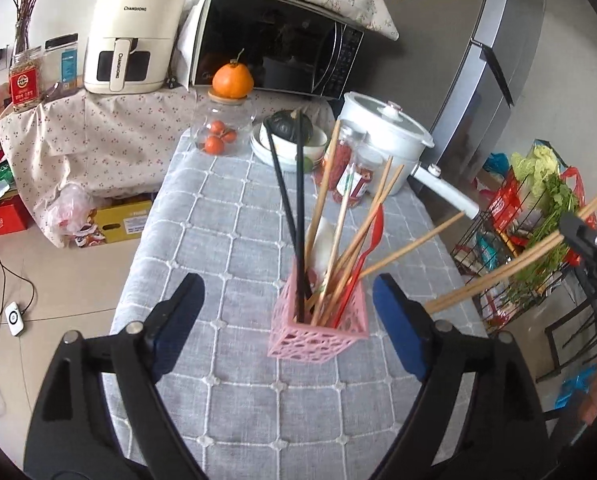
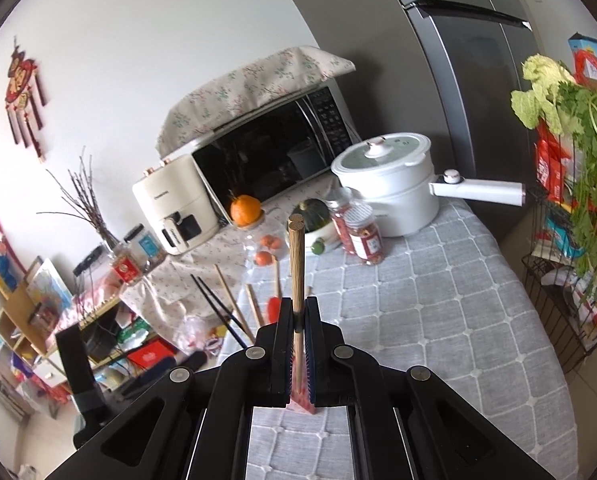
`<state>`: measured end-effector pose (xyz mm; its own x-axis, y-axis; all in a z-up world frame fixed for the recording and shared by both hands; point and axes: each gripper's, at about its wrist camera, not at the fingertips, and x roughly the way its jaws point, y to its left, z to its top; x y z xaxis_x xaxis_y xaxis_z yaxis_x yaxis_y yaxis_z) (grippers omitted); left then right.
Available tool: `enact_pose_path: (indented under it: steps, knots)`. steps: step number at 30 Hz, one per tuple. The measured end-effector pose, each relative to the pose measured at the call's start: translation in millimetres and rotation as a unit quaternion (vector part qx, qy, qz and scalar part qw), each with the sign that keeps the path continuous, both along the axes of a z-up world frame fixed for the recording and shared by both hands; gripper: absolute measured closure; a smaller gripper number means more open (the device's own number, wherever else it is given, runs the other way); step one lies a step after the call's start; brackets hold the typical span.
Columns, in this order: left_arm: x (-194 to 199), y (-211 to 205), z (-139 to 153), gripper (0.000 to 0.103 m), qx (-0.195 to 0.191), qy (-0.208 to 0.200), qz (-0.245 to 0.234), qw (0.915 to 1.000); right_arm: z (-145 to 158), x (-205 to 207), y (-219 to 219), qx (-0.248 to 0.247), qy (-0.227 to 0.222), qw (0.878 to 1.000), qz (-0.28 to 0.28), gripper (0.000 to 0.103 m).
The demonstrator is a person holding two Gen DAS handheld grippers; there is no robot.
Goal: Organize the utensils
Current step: 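Lower both held items into the pink basket and open both grippers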
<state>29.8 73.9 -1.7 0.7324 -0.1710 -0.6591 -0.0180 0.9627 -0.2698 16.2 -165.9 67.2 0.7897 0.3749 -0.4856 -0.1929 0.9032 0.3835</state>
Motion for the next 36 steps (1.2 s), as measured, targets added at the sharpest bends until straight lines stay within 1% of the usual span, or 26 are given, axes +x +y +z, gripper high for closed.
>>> enact_pose_path:
  steps: [3, 5, 8, 11, 14, 16, 18, 21, 26, 27, 28, 29, 30, 31, 32, 34, 35, 36]
  knots:
    - [-5.6, 9.9, -10.5, 0.015, 0.022, 0.026, -0.005, 0.9994, 1.8, 2.5, 14.4, 0.0, -0.014, 1.0, 0.011, 0.098]
    - [-9.8, 16.7, -19.0, 0.014, 0.034, 0.039, -0.005, 0.9986, 0.4, 6.7, 26.6, -0.005, -0.016, 1.0, 0.016, 0.098]
    - [-14.6, 25.5, -29.4, 0.014, 0.039, 0.06, -0.008, 0.9974, -4.2, 15.9, 45.4, -0.02, -0.017, 0.999, 0.018, 0.098]
    - [-17.7, 30.5, -35.3, 0.014, 0.036, 0.075, -0.016, 0.9964, -9.8, 26.1, 63.3, -0.031, -0.012, 0.999, 0.03, 0.098]
    - [-19.7, 30.6, -34.0, 0.014, 0.037, 0.074, -0.027, 0.9962, -20.6, 39.3, 82.4, -0.057, 0.011, 0.997, 0.046, 0.098]
    - [-20.2, 30.2, -32.5, 0.014, 0.033, 0.07, -0.031, 0.9965, -32.2, 50.2, 95.5, -0.08, 0.034, 0.995, 0.055, 0.098]
    - [-19.3, 28.9, -31.7, 0.014, 0.028, 0.069, -0.035, 0.9966, -44.0, 61.7, 106.2, -0.094, 0.054, 0.992, 0.062, 0.098]
    - [-19.5, 27.5, -32.1, 0.014, 0.028, 0.069, -0.04, 0.9964, -55.6, 72.5, 113.5, -0.099, 0.07, 0.99, 0.067, 0.098]
    - [-18.9, 28.0, -32.2, 0.014, 0.027, 0.067, -0.036, 0.9967, -66.0, 83.6, 118.2, -0.098, 0.077, 0.99, 0.069, 0.096]
    - [-19.2, 29.0, -32.2, 0.014, 0.026, 0.066, -0.033, 0.9969, -67.2, 84.9, 118.0, -0.097, 0.078, 0.99, 0.066, 0.094]
    - [-19.5, 29.3, -31.6, 0.013, 0.025, 0.065, -0.031, 0.9971, -67.6, 85.4, 116.0, -0.096, 0.077, 0.991, 0.059, 0.085]
    - [-19.9, 29.3, -30.8, 0.011, 0.023, 0.065, -0.028, 0.9972, -66.3, 85.1, 112.7, -0.094, 0.077, 0.991, 0.051, 0.071]
    - [-20.1, 29.1, -30.1, 0.007, 0.022, 0.064, -0.026, 0.9974, -63.3, 83.0, 109.0, -0.089, 0.075, 0.992, 0.042, 0.063]
    - [-20.6, 28.8, -28.7, 0.006, 0.023, 0.061, -0.023, 0.9976, -58.9, 79.6, 103.4, -0.079, 0.067, 0.994, 0.034, 0.047]
    - [-21.3, 27.5, -26.9, 0.003, 0.026, 0.058, -0.018, 0.9978, -52.7, 73.9, 96.9, -0.07, 0.054, 0.996, 0.027, 0.039]
    - [-22.8, 24.1, -21.8, 0.002, 0.033, 0.046, -0.011, 0.9983, -39.6, 63.7, 88.6, -0.069, 0.031, 0.997, 0.017, 0.035]
    - [-24.0, 22.1, -18.8, 0.001, 0.035, 0.039, -0.007, 0.9986, -32.7, 56.6, 83.3, -0.074, 0.015, 0.997, 0.011, 0.03]
    - [-24.5, 20.5, -16.2, 0.001, 0.037, 0.034, -0.004, 0.9987, -26.9, 51.2, 79.7, -0.081, 0.003, 0.997, 0.005, 0.028]
